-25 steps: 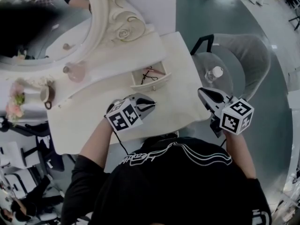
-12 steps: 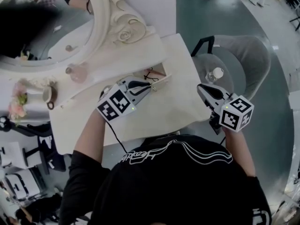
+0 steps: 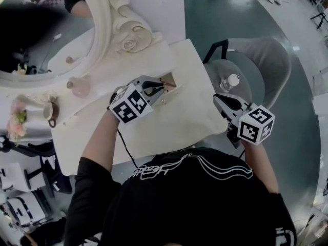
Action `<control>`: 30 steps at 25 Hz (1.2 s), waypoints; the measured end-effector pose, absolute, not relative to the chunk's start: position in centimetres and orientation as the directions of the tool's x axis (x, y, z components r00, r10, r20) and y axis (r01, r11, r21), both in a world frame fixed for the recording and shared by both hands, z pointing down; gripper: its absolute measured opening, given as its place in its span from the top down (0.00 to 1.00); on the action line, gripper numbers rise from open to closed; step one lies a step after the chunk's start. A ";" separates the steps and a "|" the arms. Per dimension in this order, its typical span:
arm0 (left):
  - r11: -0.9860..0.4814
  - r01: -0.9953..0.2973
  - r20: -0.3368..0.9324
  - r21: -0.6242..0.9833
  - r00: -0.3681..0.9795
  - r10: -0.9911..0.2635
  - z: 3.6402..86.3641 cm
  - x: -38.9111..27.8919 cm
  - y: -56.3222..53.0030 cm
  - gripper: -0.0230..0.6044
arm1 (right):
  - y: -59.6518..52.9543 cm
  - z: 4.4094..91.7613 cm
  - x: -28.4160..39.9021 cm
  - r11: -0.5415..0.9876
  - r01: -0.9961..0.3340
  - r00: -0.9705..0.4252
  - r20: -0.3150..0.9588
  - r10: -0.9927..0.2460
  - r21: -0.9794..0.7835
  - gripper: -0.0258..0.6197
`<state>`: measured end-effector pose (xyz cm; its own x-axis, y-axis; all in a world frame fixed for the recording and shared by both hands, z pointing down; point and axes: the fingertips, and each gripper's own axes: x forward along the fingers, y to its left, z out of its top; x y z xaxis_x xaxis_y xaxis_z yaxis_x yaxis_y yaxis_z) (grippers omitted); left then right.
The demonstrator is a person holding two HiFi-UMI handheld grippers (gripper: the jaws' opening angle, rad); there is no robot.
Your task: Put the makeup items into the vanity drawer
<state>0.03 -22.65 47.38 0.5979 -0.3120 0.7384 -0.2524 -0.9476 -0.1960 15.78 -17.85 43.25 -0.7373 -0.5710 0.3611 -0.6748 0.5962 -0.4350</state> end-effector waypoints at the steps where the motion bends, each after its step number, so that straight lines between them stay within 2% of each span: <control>1: -0.945 -0.255 0.742 -0.203 0.591 -0.318 47.7 0.0 -22.9 0.88 | -17.9 43.3 15.8 0.595 -0.675 -0.737 0.362 -0.571 -0.436 0.92; 11: -0.937 -0.291 0.740 -0.196 0.583 -0.335 48.5 0.4 -23.2 0.88 | -18.5 43.4 14.9 0.605 -0.653 -0.756 0.344 -0.557 -0.456 0.92; 13: -0.934 -0.310 0.737 -0.181 0.586 -0.337 48.4 0.3 -23.1 0.83 | -18.5 43.3 14.5 0.611 -0.647 -0.762 0.341 -0.551 -0.457 0.92; 16: -0.917 -0.368 0.706 -0.157 0.607 -0.364 47.7 0.0 -23.0 0.71 | -18.4 43.5 13.9 0.618 -0.639 -0.769 0.342 -0.540 -0.458 0.92; 18: -0.894 -0.430 0.669 -0.125 0.629 -0.396 46.8 -0.4 -23.1 0.69 | -18.2 43.5 13.6 0.623 -0.634 -0.772 0.343 -0.534 -0.458 0.92; 25: -0.788 -0.610 0.567 0.084 0.679 -0.465 43.5 -2.0 -21.0 0.71 | -17.7 42.5 12.4 0.638 -0.626 -0.780 0.341 -0.525 -0.448 0.92; 30: -0.707 -0.673 0.500 0.220 0.700 -0.510 41.8 -3.4 -18.2 0.87 | -16.9 40.8 10.1 0.669 -0.601 -0.799 0.309 -0.516 -0.437 0.92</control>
